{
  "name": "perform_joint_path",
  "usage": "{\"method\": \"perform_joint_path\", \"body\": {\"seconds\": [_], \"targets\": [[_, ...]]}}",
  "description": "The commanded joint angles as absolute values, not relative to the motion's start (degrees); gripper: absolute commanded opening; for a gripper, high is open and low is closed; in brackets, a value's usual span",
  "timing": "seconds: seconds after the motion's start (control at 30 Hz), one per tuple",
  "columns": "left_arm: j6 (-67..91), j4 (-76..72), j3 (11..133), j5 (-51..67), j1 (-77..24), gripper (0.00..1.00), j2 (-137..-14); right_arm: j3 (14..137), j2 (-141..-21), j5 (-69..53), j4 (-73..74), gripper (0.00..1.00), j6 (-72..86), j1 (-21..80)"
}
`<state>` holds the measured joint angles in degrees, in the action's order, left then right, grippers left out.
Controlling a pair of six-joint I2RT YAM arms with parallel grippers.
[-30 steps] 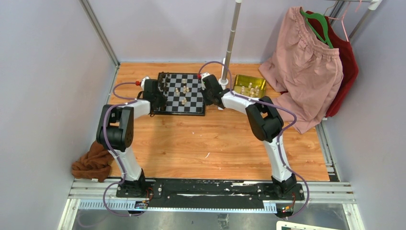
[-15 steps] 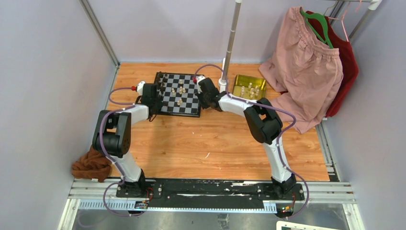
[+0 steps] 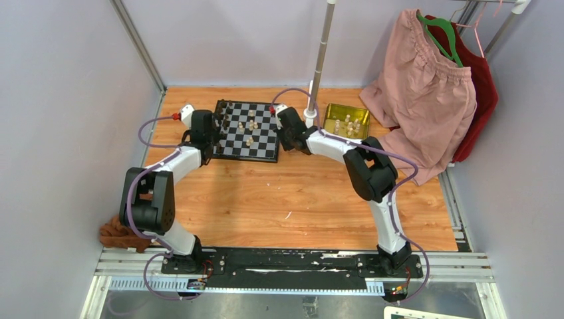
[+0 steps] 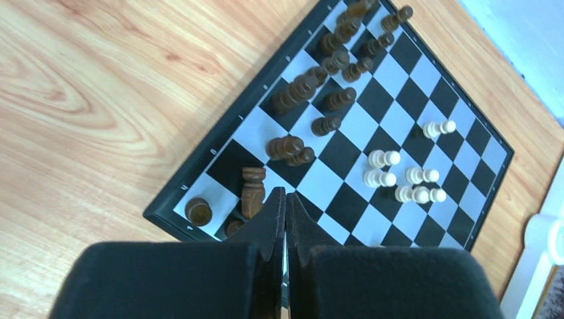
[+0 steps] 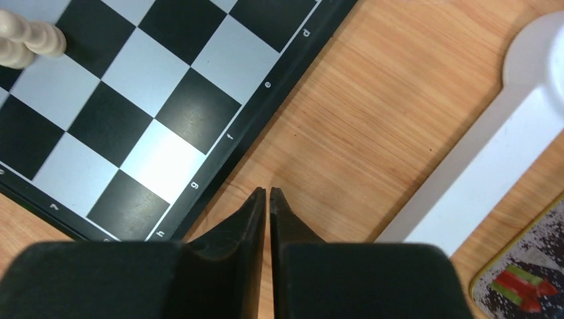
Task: Set up the chess pieces on the board
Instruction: Move the chessboard to the center of the board.
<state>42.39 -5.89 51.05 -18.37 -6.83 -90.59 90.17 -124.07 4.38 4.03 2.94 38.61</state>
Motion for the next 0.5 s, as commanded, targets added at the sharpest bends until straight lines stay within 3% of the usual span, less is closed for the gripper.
{"method": "perform_joint_path", "body": {"seconds": [0.0,0.17,0.23,0.33,0.47], "targets": [[42.5,-3.9,52.8,-25.9,-6.6,0.01,-89.0,90.2,-120.5,6.9,4.7,0.16,1.6,39.1],[44.5,-0.6,55.9,-26.0,-4.5,0.23,-92.6,93.3,-120.8,7.5,5.9,0.49,0.3,38.9],[44.4,-0.3,58.4,-24.5,-3.5,0.43,-94.9,96.0,-122.0,7.4,7.0,0.58,0.2,38.4],[44.1,3.5,63.1,-24.4,-2.5,0.70,-98.4,102.3,-125.0,6.8,9.2,0.63,0.3,37.1],[44.6,3.8,67.0,-23.6,-1.1,0.78,-102.5,110.1,-129.9,6.1,10.6,0.63,-0.9,35.7]]}}
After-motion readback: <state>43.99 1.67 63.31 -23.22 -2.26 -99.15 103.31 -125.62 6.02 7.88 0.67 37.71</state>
